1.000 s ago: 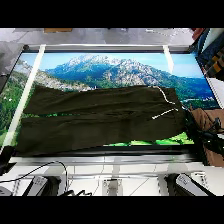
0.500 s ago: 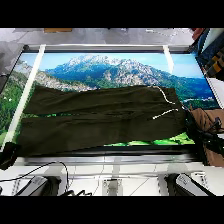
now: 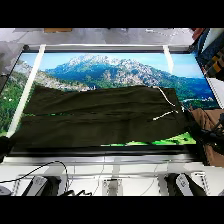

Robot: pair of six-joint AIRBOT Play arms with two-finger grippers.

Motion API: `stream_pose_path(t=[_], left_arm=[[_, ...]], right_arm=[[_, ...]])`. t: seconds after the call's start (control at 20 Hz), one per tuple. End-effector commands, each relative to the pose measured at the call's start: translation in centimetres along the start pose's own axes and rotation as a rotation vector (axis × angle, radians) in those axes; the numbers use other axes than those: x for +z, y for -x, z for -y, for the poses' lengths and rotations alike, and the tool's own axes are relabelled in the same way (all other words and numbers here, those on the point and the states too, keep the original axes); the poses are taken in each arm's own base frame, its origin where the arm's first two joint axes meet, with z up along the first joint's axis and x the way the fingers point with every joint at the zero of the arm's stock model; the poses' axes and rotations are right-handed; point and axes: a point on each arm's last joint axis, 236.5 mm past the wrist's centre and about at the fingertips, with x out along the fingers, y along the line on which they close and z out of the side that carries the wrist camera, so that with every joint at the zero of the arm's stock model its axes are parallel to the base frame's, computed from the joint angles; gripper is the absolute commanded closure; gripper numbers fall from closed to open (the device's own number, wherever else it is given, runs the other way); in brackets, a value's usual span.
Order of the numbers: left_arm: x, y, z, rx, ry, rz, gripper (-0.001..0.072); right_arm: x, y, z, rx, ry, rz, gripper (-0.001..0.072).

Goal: Fold the clothes and pants, and hang the long-sleeved shirts on hangers.

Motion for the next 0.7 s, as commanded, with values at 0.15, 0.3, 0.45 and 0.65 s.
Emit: stream_pose_path(t=[0.15, 0.3, 0.45, 0.65], left_arm=[[4.6, 3.7, 5.0, -0.109, -0.052, 0.169, 0.0693], [4.9, 3.8, 5.8, -0.118, -0.069, 0.172, 0.0694], [6.6, 3.5, 8.2, -0.132, -0.110, 0.204, 0.0696], [6.5, -1.5, 14.8, -0.160, -0.199, 0.103, 0.0696]], right_arm=[[1.2, 10.5, 1.3, -0.290, 0.143, 0.118, 0.0672], [5.1, 15.8, -0.7, -0.327, 0.202, 0.313, 0.0672], [7.6, 16.2, -2.5, -0.262, 0.186, 0.391, 0.0672], [8.3, 10.4, -3.6, -0.102, 0.045, 0.257, 0.0672]])
